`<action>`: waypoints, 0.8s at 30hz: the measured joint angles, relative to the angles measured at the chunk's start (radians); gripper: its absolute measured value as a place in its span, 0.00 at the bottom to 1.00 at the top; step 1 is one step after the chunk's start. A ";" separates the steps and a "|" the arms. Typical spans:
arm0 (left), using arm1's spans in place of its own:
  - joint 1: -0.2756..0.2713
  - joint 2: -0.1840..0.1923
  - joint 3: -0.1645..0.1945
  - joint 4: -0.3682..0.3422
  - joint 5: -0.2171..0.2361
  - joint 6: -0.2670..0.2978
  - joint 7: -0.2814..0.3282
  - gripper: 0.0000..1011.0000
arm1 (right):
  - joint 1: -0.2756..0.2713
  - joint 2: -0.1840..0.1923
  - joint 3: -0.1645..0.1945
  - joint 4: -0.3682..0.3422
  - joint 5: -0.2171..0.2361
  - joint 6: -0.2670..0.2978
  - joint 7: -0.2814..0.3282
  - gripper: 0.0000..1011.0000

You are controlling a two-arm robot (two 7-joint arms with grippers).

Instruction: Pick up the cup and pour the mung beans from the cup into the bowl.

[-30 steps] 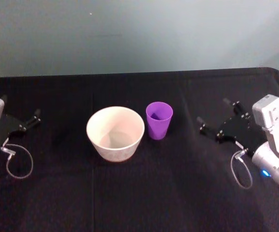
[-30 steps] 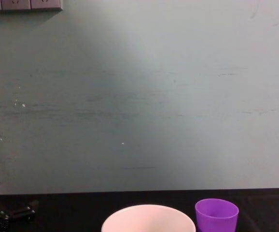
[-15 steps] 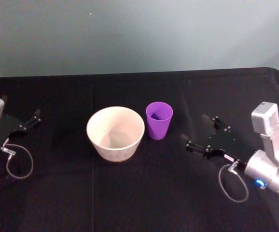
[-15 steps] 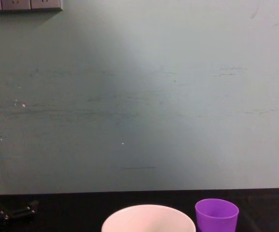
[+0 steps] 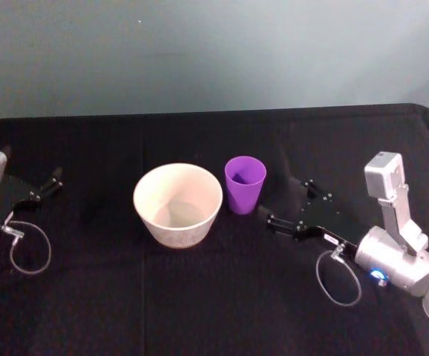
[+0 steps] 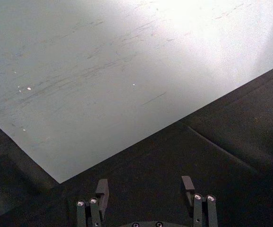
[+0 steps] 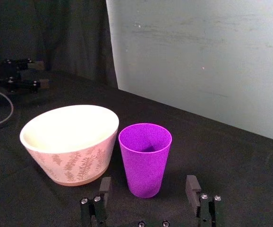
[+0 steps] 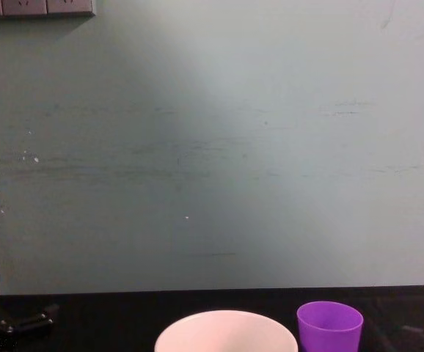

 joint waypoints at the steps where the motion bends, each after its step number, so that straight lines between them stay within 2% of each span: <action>1: 0.000 0.000 0.000 0.000 0.000 0.000 0.000 0.99 | 0.004 -0.004 0.000 0.006 0.000 0.002 0.003 0.99; 8: 0.000 0.000 0.000 0.000 0.000 0.000 0.000 0.99 | 0.026 -0.027 -0.003 0.025 -0.012 0.017 0.031 0.99; 24: 0.000 0.000 0.000 0.000 0.000 0.000 0.000 0.99 | 0.052 -0.084 0.016 0.054 -0.043 0.032 0.041 0.99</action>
